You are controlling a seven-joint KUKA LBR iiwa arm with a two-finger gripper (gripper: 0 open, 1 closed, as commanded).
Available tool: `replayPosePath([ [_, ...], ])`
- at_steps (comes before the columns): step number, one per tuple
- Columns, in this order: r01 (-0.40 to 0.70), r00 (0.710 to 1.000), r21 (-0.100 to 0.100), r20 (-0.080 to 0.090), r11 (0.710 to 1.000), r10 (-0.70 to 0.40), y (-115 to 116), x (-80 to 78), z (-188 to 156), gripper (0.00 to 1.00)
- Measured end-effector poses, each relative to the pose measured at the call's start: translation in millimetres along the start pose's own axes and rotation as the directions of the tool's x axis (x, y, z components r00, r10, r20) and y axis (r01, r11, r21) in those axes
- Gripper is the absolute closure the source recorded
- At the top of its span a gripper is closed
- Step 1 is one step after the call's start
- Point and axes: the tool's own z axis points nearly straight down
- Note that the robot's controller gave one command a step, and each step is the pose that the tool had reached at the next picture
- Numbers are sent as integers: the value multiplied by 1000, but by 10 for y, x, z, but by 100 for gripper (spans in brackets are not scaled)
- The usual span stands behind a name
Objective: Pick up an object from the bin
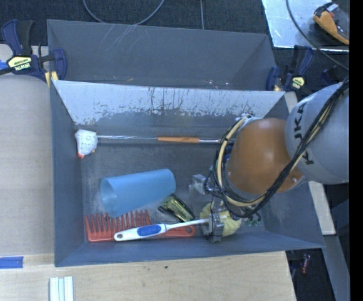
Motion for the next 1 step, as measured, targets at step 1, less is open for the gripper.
replayPosePath([
  [1,-162,987,4,-7,987,162,-132,-179,3,100],
])
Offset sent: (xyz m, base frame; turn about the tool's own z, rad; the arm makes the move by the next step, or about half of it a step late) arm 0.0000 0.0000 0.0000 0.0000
